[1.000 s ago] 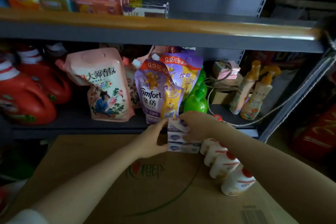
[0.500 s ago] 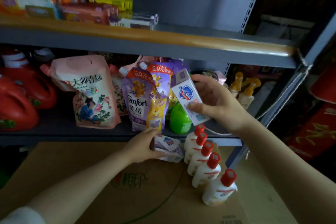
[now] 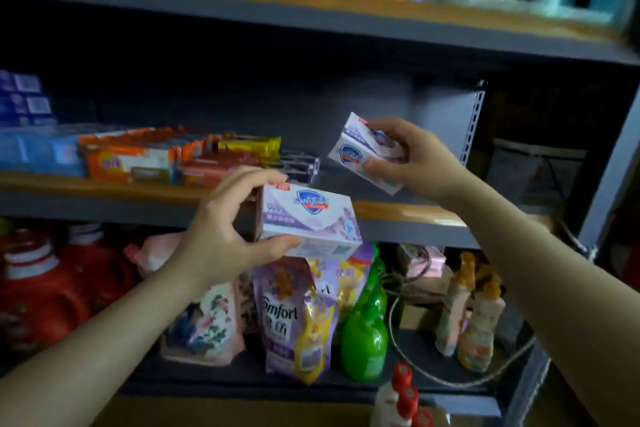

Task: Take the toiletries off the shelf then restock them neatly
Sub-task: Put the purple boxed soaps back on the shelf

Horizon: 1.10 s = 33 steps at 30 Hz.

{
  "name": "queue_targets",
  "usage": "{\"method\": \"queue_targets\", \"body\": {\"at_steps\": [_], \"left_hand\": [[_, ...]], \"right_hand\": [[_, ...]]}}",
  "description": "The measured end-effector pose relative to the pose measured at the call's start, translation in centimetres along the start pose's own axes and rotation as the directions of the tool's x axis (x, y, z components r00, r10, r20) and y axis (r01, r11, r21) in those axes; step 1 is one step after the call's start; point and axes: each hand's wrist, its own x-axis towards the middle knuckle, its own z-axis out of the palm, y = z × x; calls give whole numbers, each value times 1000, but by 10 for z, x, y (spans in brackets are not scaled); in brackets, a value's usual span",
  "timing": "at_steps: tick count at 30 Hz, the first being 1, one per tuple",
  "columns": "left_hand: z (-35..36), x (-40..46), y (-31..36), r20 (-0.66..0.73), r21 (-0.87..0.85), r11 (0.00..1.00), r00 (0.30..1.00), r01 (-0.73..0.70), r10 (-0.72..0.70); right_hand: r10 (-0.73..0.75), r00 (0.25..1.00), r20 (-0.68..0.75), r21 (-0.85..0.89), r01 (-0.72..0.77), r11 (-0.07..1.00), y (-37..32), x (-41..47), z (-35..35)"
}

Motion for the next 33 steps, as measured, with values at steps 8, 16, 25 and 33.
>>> {"method": "queue_targets", "body": {"at_steps": [8,16,25,33], "left_hand": [[-3,41,-20,-39,27,999,998,46,-44],[19,82,-42,-53,10,996,995,89,-88],[49,99,-48,148,363,906,946,218,-287],[56,54,-64,325,624,735,944,-264,64]], "right_hand": [[109,973,202,-237,-60,970,27,47,20],[191,939,286,333,-284,899,26,39,27],[156,984,88,76,-163,984,30,48,5],[364,927,84,-345,-316,884,67,58,24]]}}
